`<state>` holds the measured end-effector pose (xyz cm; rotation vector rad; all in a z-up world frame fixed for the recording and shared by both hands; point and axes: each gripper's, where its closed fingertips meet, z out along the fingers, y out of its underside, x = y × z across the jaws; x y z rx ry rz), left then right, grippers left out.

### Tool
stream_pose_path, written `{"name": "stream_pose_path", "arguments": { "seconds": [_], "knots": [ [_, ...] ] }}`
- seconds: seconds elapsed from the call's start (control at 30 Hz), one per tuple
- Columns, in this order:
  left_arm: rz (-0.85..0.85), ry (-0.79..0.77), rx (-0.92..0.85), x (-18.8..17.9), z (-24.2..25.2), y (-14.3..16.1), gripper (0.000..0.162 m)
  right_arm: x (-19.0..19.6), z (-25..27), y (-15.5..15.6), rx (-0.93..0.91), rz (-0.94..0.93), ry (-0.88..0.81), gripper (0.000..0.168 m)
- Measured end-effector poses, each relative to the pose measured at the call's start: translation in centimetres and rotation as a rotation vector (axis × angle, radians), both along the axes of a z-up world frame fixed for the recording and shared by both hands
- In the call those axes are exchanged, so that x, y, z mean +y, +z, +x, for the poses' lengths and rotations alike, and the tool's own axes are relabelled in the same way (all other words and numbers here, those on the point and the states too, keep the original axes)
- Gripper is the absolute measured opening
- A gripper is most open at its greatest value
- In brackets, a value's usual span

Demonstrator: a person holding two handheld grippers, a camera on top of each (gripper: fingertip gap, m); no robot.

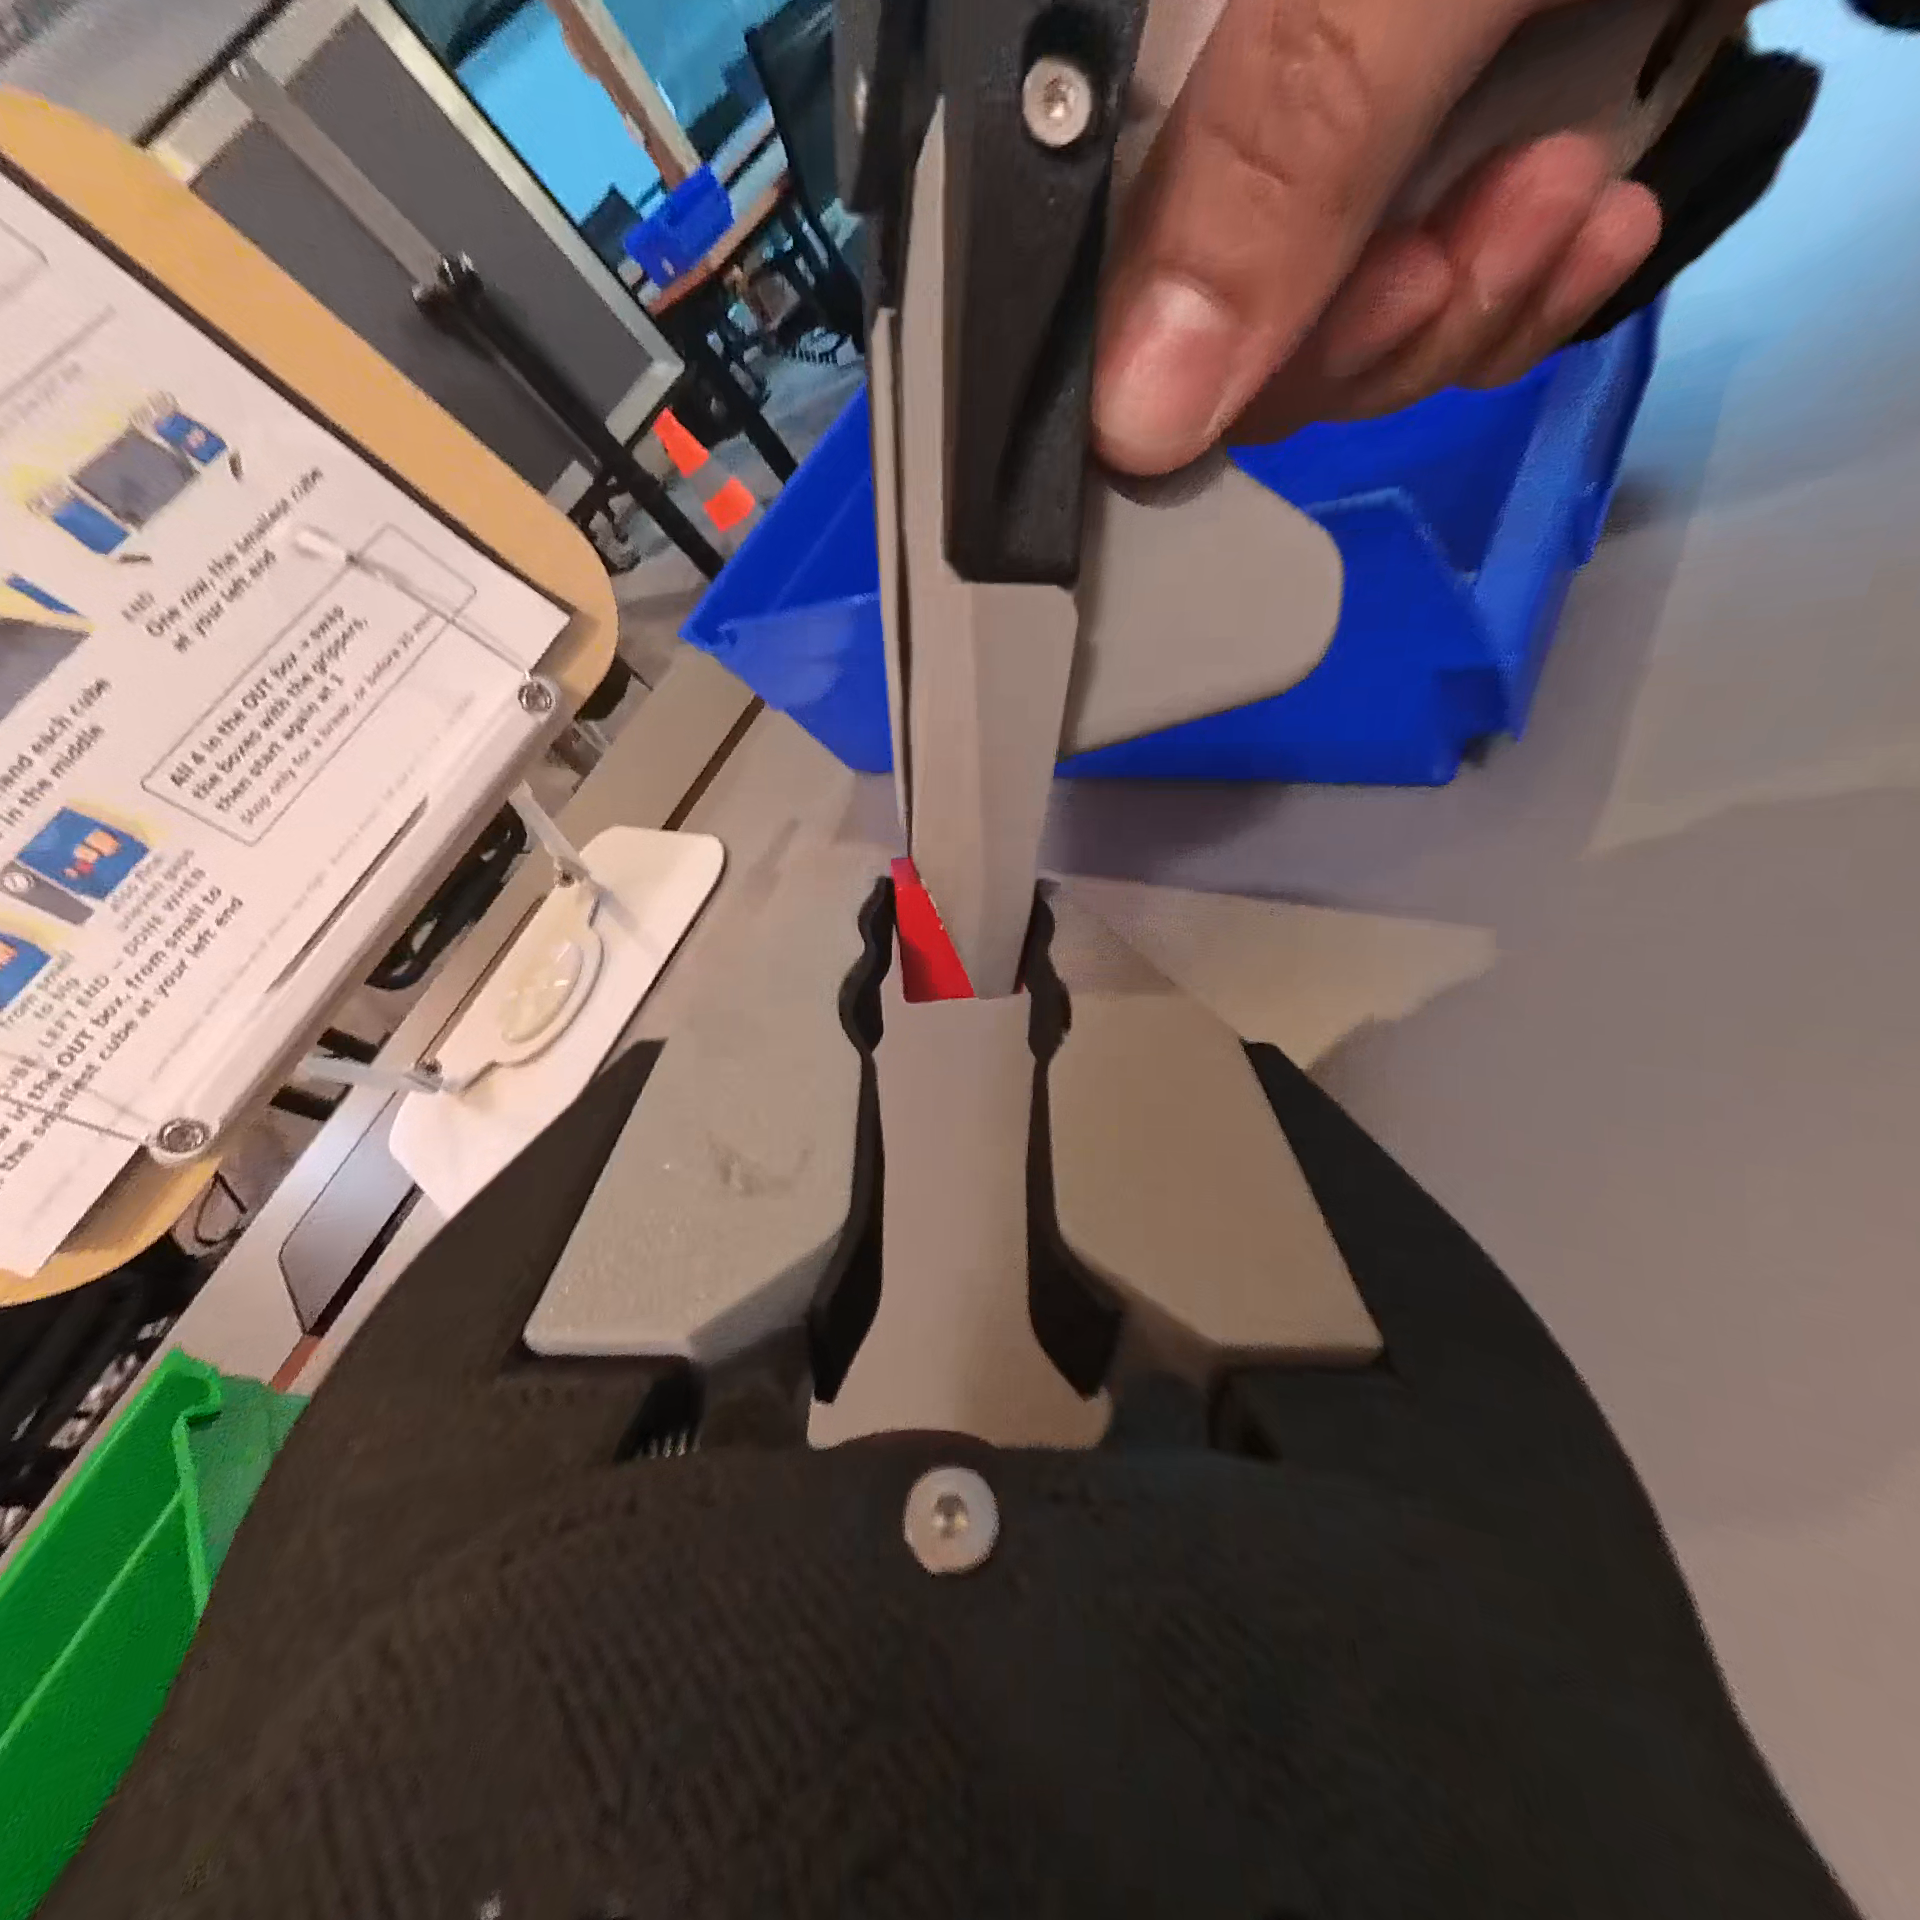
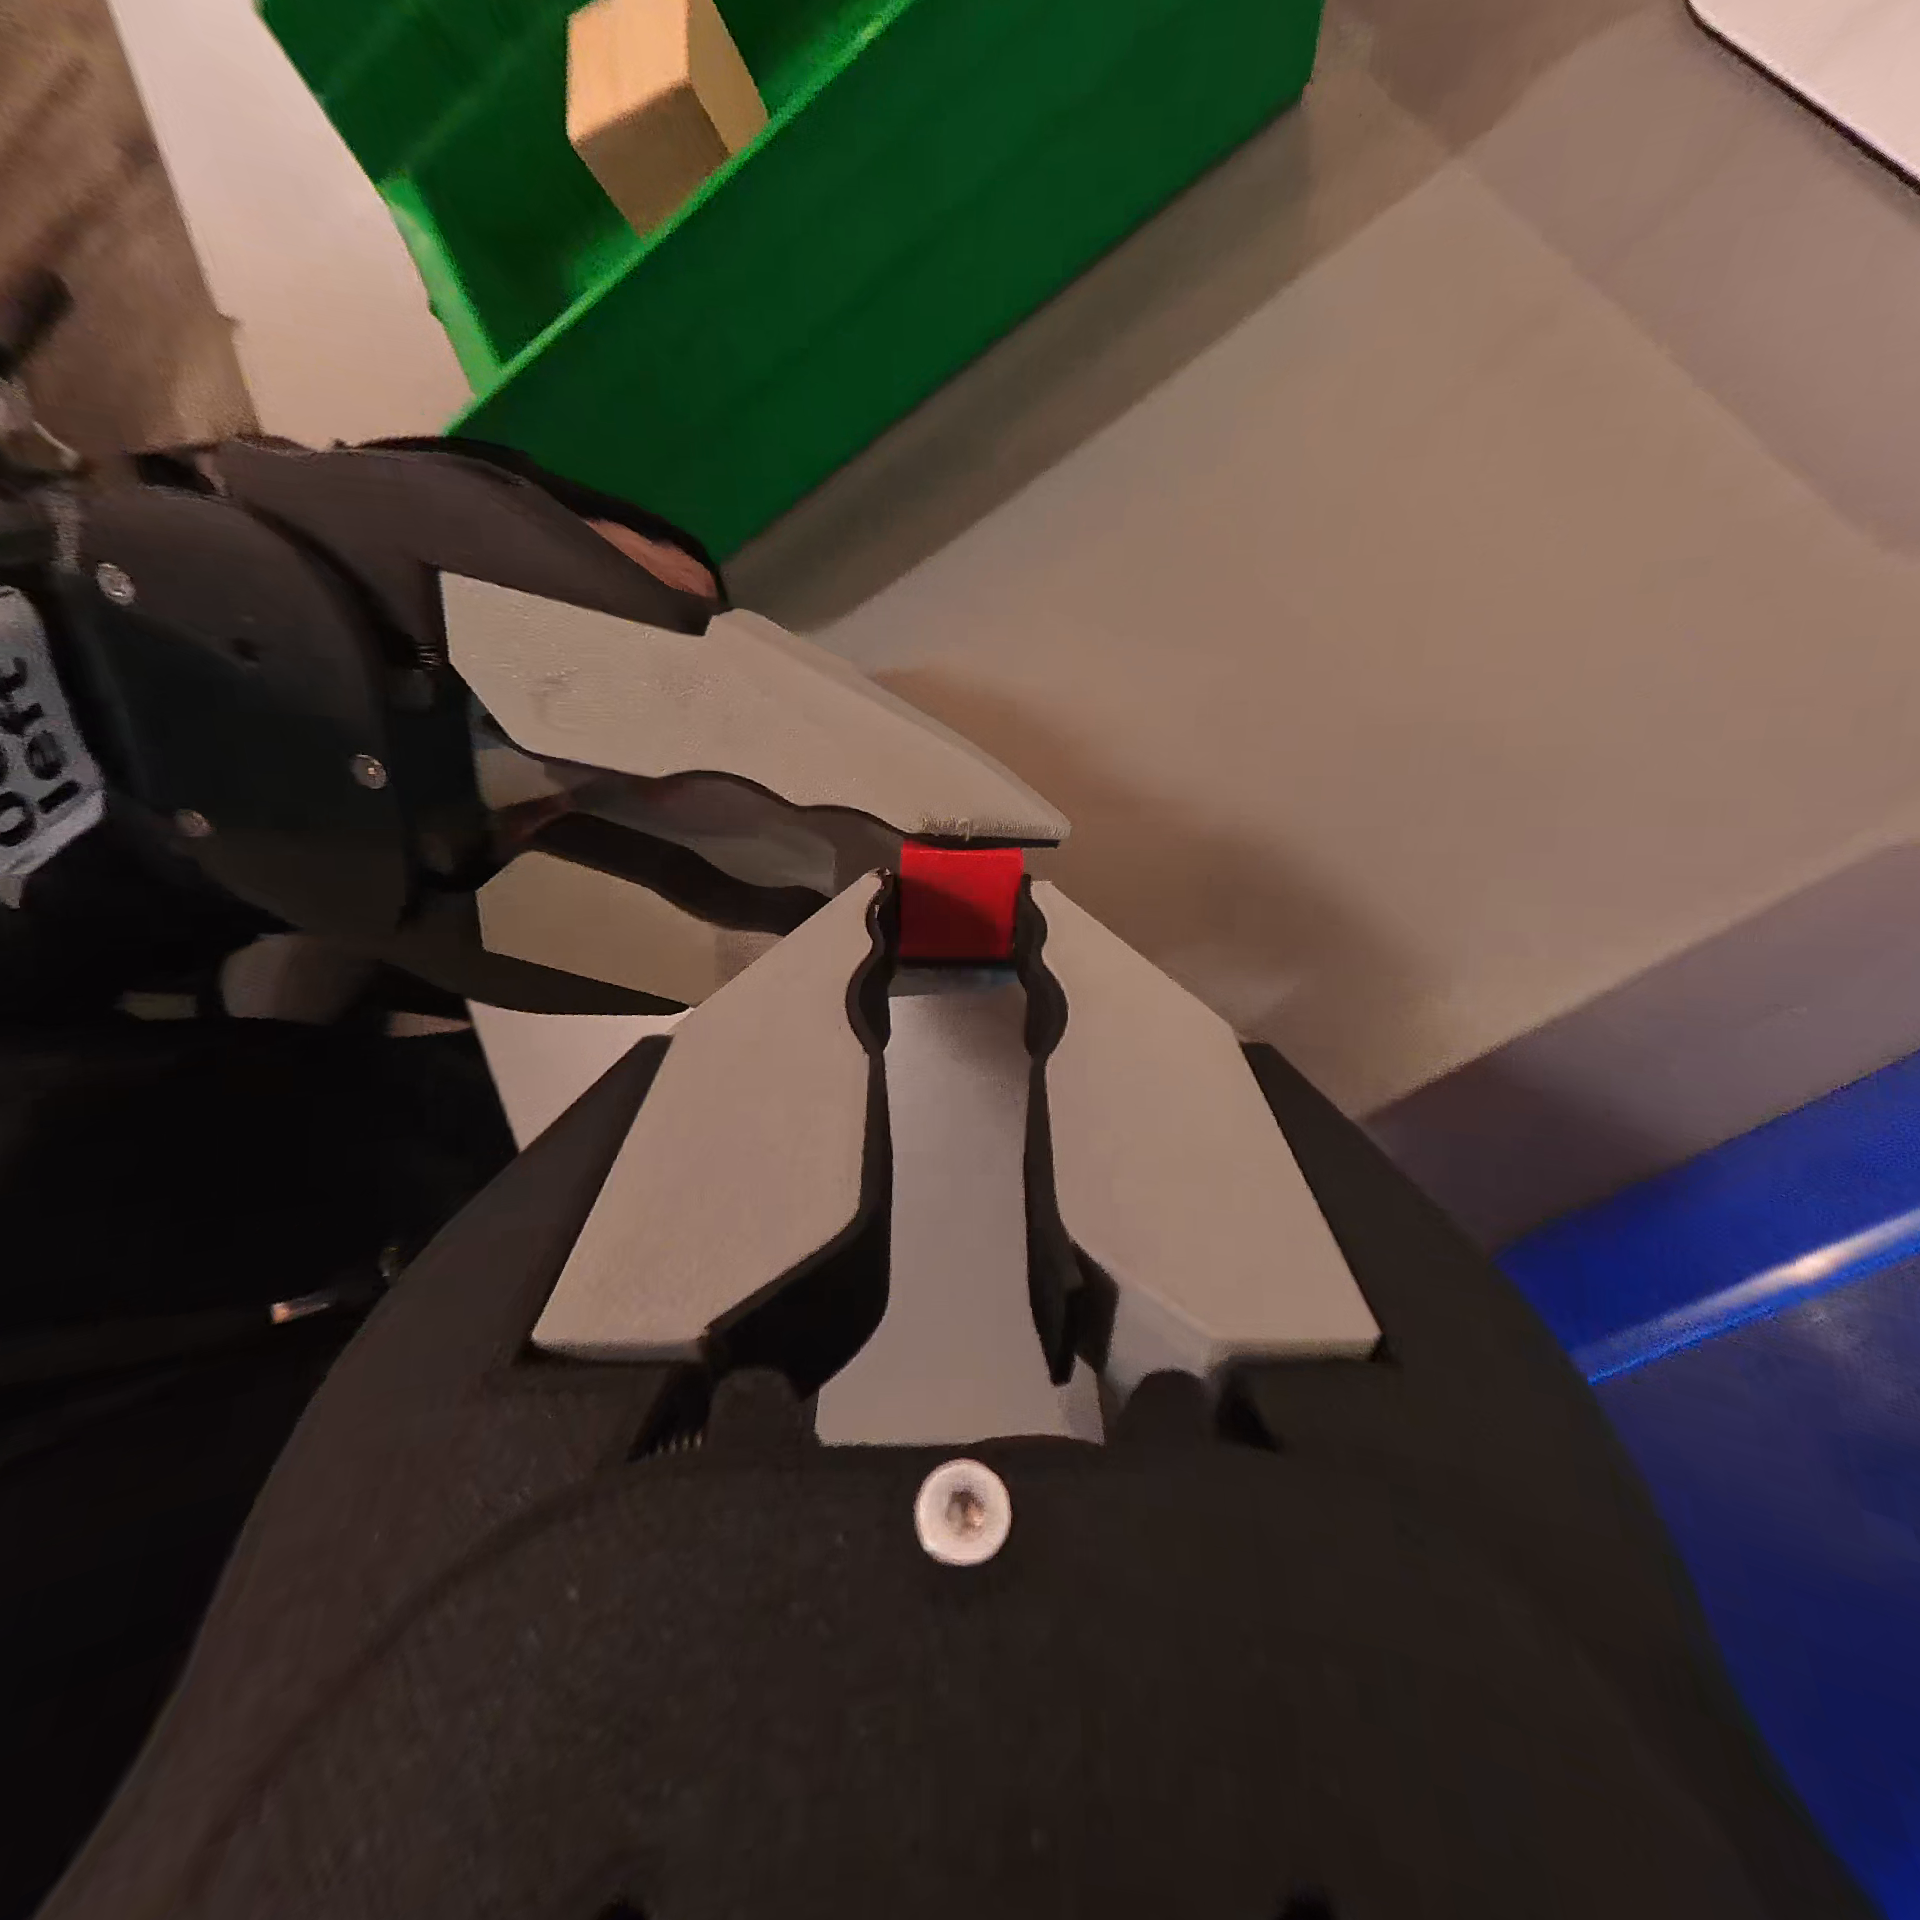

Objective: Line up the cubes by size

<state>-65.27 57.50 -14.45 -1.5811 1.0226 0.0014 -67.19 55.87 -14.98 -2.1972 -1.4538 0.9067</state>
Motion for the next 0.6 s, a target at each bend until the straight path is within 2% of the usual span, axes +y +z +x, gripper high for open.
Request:
{"name": "stream_pose_path", "arguments": {
  "seconds": [0.13, 0.23, 0.33, 0.6],
  "knots": [
    [-0.025, 0.006, -0.016, 0.2, -0.5, -0.4, 0.022, 0.2, -0.3, -0.4, -0.03, 0.026, 0.009, 0.02],
    [-0.139, -0.014, -0.06, -0.1, -0.3, -1.3, 0.027, 1.0, 0.4, -1.4, -0.084, 0.072, -0.012, 0.019],
    [-0.21, 0.014, -0.063, 0.0, -0.9, -2.1, 0.06, 1.7, 0.9, -2.2, -0.122, 0.09, -0.029, 0.02],
    [-0.306, 0.061, -0.054, -2.2, -1.9, -2.5, 0.061, 2.2, 1.6, -5.2, -0.346, 0.208, 0.033, 0.019]
  ]
}}
